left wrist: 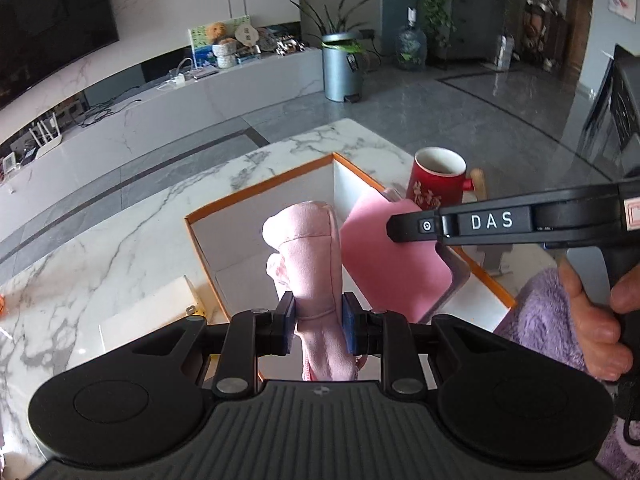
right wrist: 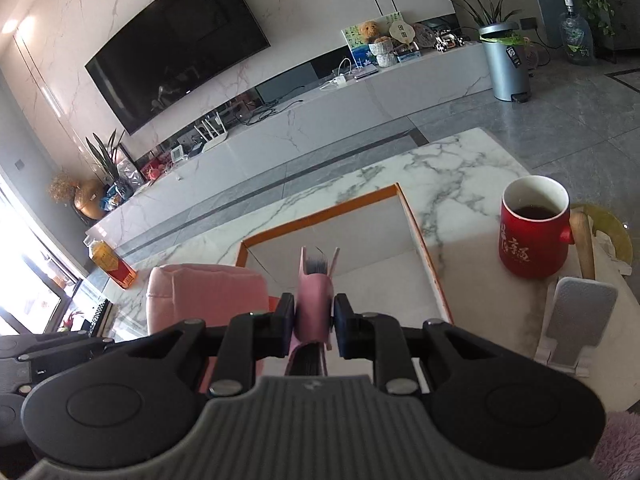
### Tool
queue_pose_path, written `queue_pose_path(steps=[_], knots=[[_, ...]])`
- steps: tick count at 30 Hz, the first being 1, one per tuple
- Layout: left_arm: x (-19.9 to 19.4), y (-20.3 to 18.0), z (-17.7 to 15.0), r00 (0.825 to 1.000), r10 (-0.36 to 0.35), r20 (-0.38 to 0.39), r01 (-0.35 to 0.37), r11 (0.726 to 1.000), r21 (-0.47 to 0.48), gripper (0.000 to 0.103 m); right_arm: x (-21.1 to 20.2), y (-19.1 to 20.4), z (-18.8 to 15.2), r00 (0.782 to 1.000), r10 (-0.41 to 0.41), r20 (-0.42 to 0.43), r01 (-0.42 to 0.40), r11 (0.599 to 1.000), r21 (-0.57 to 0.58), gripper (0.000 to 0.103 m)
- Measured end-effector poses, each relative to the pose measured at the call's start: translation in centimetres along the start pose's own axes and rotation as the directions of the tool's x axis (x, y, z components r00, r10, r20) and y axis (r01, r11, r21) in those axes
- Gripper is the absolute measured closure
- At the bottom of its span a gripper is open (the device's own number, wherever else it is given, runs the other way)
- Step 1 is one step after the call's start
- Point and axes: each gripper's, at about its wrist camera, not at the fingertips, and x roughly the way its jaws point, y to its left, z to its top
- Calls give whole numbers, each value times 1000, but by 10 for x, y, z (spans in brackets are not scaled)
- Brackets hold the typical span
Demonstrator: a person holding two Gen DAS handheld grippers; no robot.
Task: Organize objects
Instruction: 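Lift the pink backpack with the left gripper while the right gripper lifts the pink wallet over the box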
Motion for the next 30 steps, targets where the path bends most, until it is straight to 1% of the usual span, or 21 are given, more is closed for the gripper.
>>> queue_pose_path(steps=[3,6,11,13,18,20,25,26,27,30], knots=[[17,-1,-3,997,-26,-75,29,999,39,75,11,-7,-3,999,-9,-39,9,1000,0,81],[32,0,-4,988,-47,-144,57,996,69,73,22,-13,-7,997,-14,-81,14,1000,-1,81],[51,5,-8,976,-57,-210,76,994,84,71,39,-16,-16,991,-23,-134,22,1000,-9,81],[58,6,-8,968,-62,-242,85,992,88,67,45,-17,-17,988,-27,-151,26,1000,-13,81],[71,6,-13,948,-107,-299,140,986,90,64,61,-17,-22,978,-39,-206,33,999,-32,81],[74,5,-13,948,-109,-300,144,985,99,60,67,-17,-25,974,-42,-225,35,999,-37,81],[74,10,-3,960,-105,-260,145,980,139,52,73,-17,-28,970,-50,-240,40,998,-45,81],[74,10,0,962,-108,-250,151,975,162,52,74,-16,-28,969,-47,-242,37,998,-44,81],[75,9,3,963,-114,-245,166,965,204,52,73,-15,-28,969,-45,-242,35,998,-46,81],[81,4,11,959,-116,-257,195,933,304,52,72,-13,-28,970,-42,-241,29,998,-54,81]])
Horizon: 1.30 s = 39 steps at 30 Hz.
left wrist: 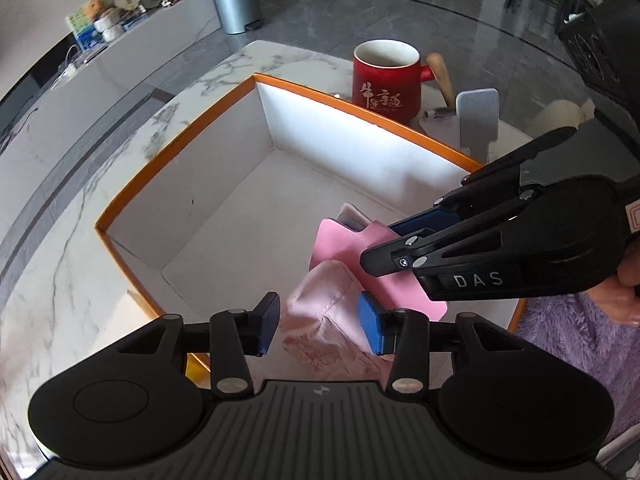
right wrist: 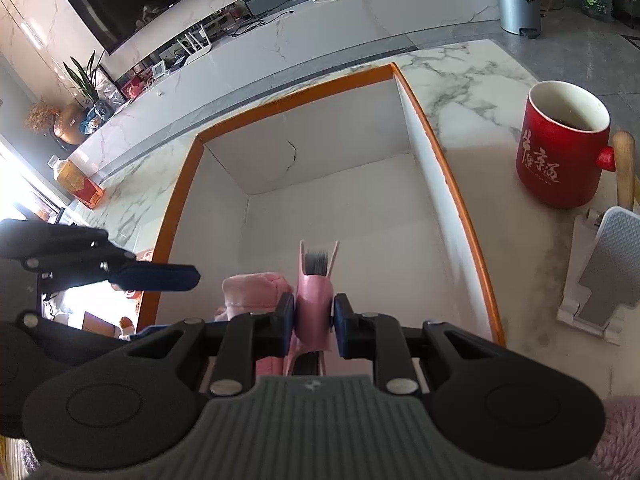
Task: Organize objects
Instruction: 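Lift the pink backpack with the left gripper while the right gripper lifts the pink wallet over the box, then lower the pink backpack into the orange box while the right gripper lowers the pink wallet beside it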
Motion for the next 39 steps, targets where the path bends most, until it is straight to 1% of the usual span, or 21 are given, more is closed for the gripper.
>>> queue_pose_path(steps=[2,5,7,8,10,11,12,14,15,17,19,21,22,23,24,26,29,30,34,37,39], knots=[[5,0,8,1000,-14,-10,14,999,48,52,-1,1,0,1000,2,1,-2,1000,0,81],[14,-1,13,998,-60,-34,63,992,106,53,0,-1,1,1000,-1,2,1,1000,5,81],[23,1,14,995,-78,-63,84,991,105,60,0,-2,2,1000,8,-3,-8,1000,10,81],[25,1,13,995,-74,-64,80,991,107,62,0,-2,2,1000,11,-5,-11,1000,12,81],[24,0,12,996,-74,-51,80,989,123,70,0,-2,2,1000,9,-5,-9,1000,11,81],[22,0,12,996,-73,-48,79,989,126,72,0,-2,2,1000,6,-4,-6,1000,9,81],[21,-2,13,997,-57,-47,63,989,132,73,0,-3,3,1000,4,-2,-4,1000,9,81],[16,-7,13,1000,7,-23,-2,982,190,75,0,-3,3,1000,4,3,-4,1000,11,81],[12,-9,13,999,40,-3,-38,975,220,75,-1,-3,4,1000,5,6,-5,1000,11,81],[5,-9,15,995,99,31,-104,963,247,76,-3,-3,5,1000,7,14,-7,1000,9,81],[-2,-13,14,981,168,99,-189,938,292,77,-6,-2,5,1000,6,22,-6,1000,7,81],[-4,-21,9,966,219,137,-253,905,342,77,-9,-1,6,1000,5,29,-5,1000,4,81],[-2,-27,5,960,235,153,-277,883,379,77,-10,-1,6,999,5,31,-5,1000,3,81],[0,-33,0,958,238,159,-283,870,404,77,-11,0,6,999,6,33,-6,1000,2,81],[2,-38,-5,959,235,159,-281,867,413,77,-12,1,5,999,9,33,-9,1000,1,81],[7,-44,-15,963,222,154,-267,871,412,78,-13,1,4,999,11,32,-11,1000,1,81],[8,-54,-30,958,226,179,-281,873,399,78,-13,2,1,1000,10,25,-10,1000,-1,81],[6,-55,-32,958,223,178,-276,882,382,78,-13,3,0,1000,10,23,-10,1000,-2,81],[-6,-53,-36,975,182,128,-215,921,324,78,-17,5,-2,1000,11,27,-11,1000,-5,81],[-16,-44,-35,990,114,84,-132,961,242,78,-21,8,-2,999,18,33,-17,1000,-12,81],[-21,-37,-34,997,51,61,-61,982,177,78,-23,10,-3,999,22,35,-22,1000,-15,81]])
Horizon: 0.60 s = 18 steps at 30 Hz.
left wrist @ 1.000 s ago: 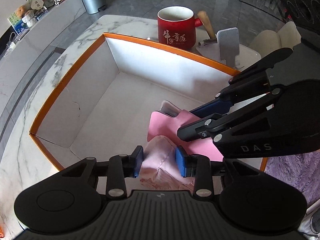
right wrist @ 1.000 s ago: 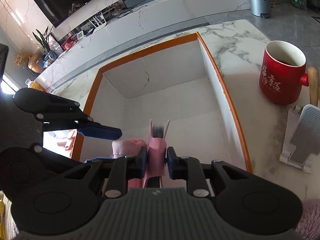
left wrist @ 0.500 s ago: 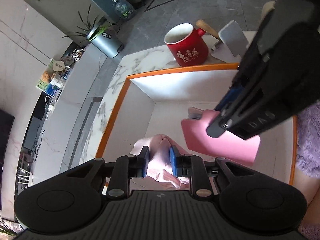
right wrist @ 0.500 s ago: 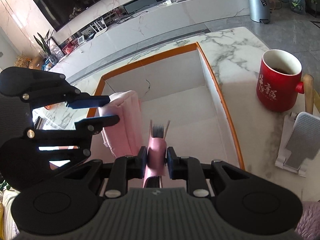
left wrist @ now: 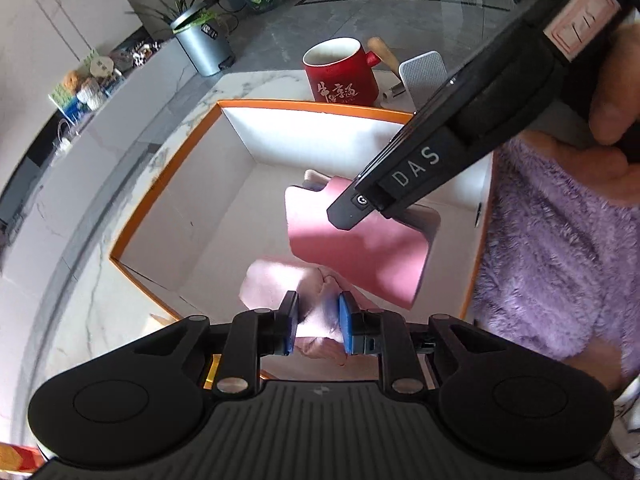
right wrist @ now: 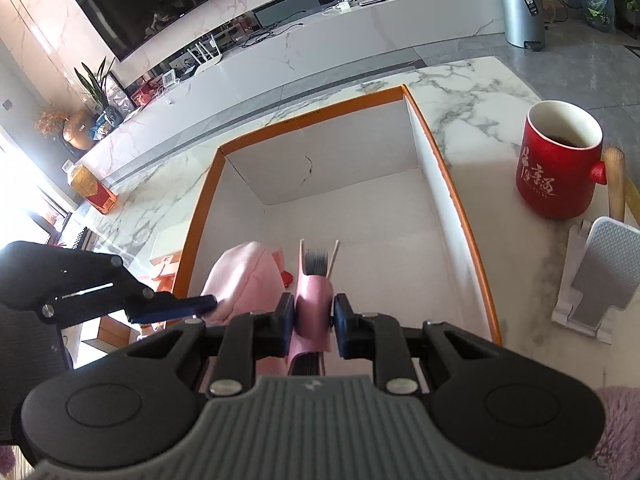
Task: Organize objects
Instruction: 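Lower the pink backpack into the orange box while the right gripper lowers the pink wallet beside it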
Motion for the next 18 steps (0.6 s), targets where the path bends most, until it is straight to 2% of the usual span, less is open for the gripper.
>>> queue_pose_path(steps=[6,9,13,15,16,17,18], knots=[[-7,18,-2,990,-142,-8,139,980,-140,74,-5,8,-3,1000,-2,3,3,1000,-27,81],[-9,30,-4,975,-222,3,216,949,-229,70,-5,9,-6,1000,-4,-5,4,999,-33,81],[-14,29,-12,957,-291,7,279,911,-303,70,-6,7,-6,1000,-4,-13,3,1000,-31,81],[-14,31,-12,940,-341,12,324,883,-340,73,-7,6,-5,1000,-9,-8,9,1000,-30,81],[-13,32,-14,922,-387,16,364,853,-375,79,-8,6,-4,1000,-11,-5,11,1000,-29,81],[-9,32,-15,907,-420,15,388,824,-413,80,-9,5,-3,1000,-11,-2,11,1000,-29,81],[-7,32,-15,907,-422,15,385,811,-440,80,-9,5,-3,1000,-8,-2,8,1000,-28,81]])
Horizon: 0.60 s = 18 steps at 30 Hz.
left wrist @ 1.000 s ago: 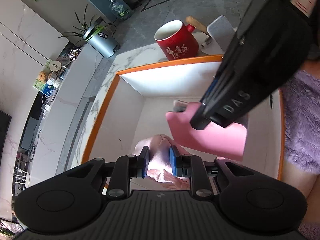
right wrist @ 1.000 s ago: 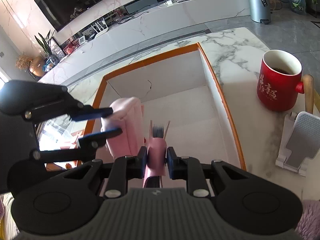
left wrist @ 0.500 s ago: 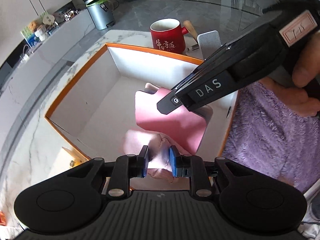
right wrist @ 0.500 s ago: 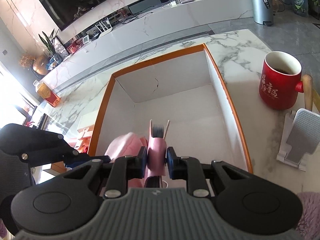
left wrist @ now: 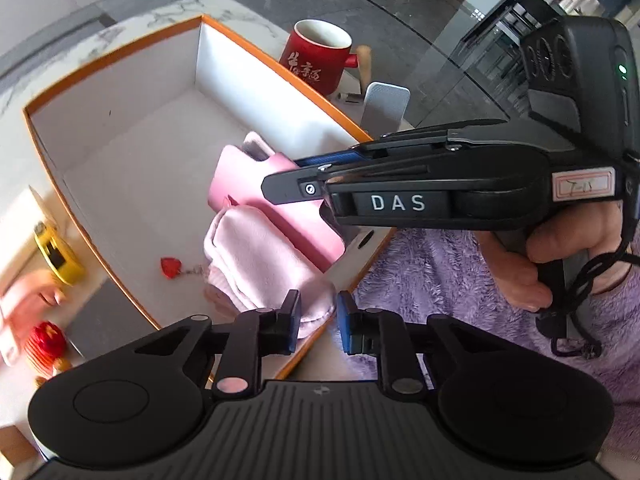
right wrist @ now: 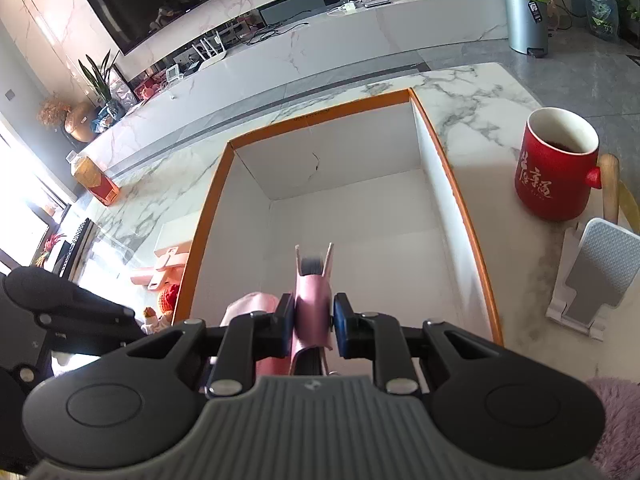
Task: Organize objects
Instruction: 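Lower the pink backpack into the orange box while the right gripper lowers the pink wallet beside it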
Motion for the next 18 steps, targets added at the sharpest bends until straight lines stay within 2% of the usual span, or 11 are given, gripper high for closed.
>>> queue_pose_path(steps=[4,9,11,13,15,18], knots=[[1,4,1,1000,-18,12,19,998,-65,80,-2,2,0,1000,26,-8,-26,1000,-6,81],[-3,1,0,1000,10,11,-10,999,-46,79,1,0,-3,998,48,-31,-48,999,3,81],[-7,0,-1,999,30,15,-29,999,-31,72,3,0,-5,998,57,-40,-57,998,10,81],[-12,-1,1,999,51,16,-51,999,-9,61,6,0,-6,996,76,-50,-75,997,19,81],[-17,-1,5,994,100,32,-101,995,20,54,9,0,-7,992,104,-66,-102,994,33,82],[-26,7,13,984,169,54,-171,984,46,51,16,2,-10,985,143,-95,-138,989,50,82]])
